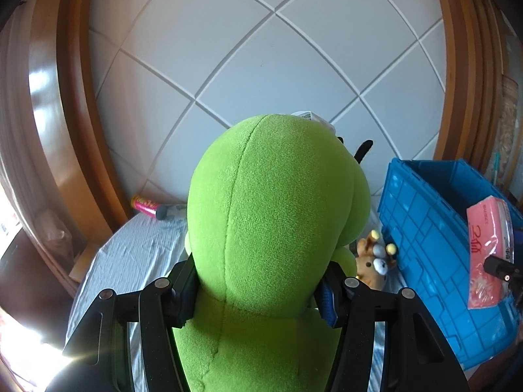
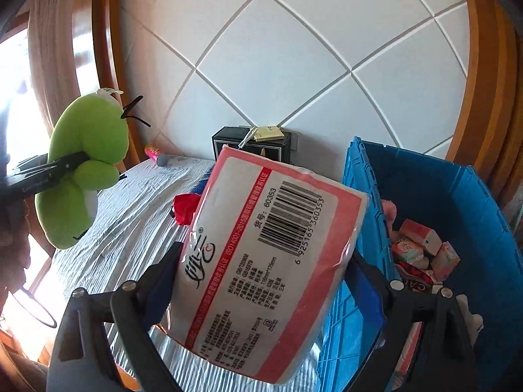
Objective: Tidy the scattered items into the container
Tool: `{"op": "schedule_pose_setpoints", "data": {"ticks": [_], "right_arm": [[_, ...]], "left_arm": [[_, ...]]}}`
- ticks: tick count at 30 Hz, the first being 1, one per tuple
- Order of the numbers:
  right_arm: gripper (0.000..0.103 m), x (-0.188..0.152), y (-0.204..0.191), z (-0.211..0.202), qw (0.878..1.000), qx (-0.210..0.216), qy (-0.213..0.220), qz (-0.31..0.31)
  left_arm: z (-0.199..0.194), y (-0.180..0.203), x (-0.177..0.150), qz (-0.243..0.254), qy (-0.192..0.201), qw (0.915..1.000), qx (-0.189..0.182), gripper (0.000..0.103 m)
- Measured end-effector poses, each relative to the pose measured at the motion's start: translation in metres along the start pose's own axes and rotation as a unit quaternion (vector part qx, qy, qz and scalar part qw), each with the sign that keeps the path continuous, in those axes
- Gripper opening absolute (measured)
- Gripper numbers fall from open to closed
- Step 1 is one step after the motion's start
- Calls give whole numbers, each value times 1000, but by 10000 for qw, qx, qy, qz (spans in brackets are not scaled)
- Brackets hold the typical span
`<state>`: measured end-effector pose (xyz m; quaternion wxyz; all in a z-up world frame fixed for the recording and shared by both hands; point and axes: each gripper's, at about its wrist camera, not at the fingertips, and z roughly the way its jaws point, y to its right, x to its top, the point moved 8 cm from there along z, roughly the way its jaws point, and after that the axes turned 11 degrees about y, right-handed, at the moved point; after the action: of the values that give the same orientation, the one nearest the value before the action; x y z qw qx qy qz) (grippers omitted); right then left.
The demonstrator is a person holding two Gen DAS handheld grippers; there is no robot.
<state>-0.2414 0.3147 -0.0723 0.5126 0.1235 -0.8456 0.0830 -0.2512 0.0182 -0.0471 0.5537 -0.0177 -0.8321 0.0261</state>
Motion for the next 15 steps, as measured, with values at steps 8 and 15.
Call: {"op": "schedule_pose_setpoints", "data": {"ticks": [8, 15], "right_arm": [[93, 3, 53, -20, 9998, -64, 148, 124], [93, 6, 101, -43, 9988, -218, 312, 295]], "left_arm": [[-6, 55, 23, 243, 178, 9995, 2, 57], [-5, 114, 43, 413, 292, 9985, -201, 57]]}}
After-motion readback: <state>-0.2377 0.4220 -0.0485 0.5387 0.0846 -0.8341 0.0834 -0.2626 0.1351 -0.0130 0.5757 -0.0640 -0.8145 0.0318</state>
